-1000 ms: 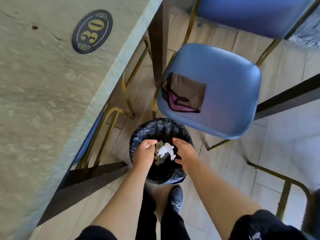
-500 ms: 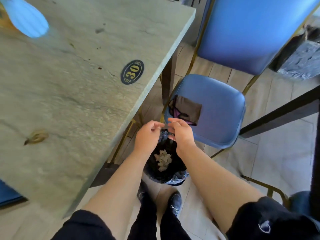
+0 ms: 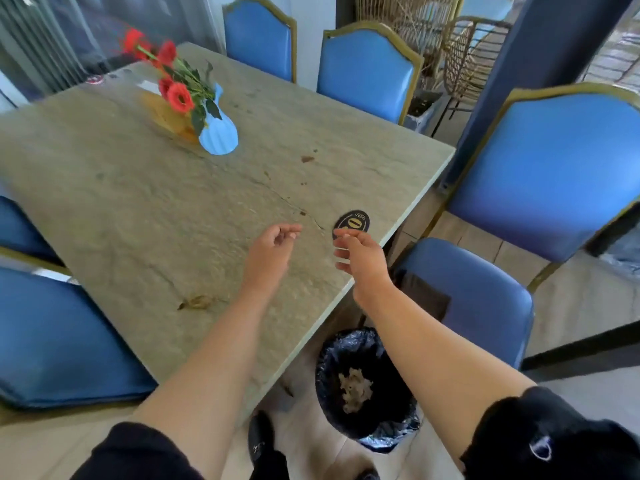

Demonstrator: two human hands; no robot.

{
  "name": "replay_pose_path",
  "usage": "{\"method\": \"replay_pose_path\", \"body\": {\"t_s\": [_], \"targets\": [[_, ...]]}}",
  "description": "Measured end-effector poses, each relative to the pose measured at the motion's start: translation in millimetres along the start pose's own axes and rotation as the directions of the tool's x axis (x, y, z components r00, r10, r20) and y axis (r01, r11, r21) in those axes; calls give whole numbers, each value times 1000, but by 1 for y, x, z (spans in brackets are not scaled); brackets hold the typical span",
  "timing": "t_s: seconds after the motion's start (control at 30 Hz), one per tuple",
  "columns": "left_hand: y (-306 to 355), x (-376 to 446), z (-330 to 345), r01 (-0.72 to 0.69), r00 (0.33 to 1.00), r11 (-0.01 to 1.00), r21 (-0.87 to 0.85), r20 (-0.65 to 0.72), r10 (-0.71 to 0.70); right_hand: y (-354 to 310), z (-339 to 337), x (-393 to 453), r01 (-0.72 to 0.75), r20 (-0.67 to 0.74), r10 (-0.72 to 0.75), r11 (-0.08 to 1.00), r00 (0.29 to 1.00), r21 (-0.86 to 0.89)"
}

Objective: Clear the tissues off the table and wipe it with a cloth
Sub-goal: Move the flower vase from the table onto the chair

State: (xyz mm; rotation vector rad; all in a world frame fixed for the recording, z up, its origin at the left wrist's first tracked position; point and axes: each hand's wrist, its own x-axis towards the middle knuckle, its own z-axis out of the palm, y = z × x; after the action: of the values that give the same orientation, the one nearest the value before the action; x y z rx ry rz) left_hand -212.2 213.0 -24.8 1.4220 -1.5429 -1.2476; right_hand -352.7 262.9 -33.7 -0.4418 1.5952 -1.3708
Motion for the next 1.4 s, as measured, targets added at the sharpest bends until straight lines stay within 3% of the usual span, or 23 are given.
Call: {"method": "replay_pose_path", "body": {"t_s": [0.2,0.6,0.83,1.03,1.27,1.4], "targets": [[-13,66,-70,16,992,997,-72,-125,-25,-13,96,28,50,79,-48,999,996,-18],[-51,214,-163,91,980,981,-171,-158,-118,-25,239,120,160,106,-149,982,983,-99],[-80,269,-154,159,954,964,-211,-217,-205,-30,275,195,220,123,-196,948,973,-228],[-70,311,-130,130,940,972,-194,-288,-183,-36,300,276,275,207,-225,925,952,-261],[-73,362,-117,-12,934,989,-148,-354,-42,-50,321,347,475,398,-336,815,854,-330],[-83,379,-115,60,922,998,-10,-382,-59,-57,328,363,550,500,-316,711,806,-438]]}}
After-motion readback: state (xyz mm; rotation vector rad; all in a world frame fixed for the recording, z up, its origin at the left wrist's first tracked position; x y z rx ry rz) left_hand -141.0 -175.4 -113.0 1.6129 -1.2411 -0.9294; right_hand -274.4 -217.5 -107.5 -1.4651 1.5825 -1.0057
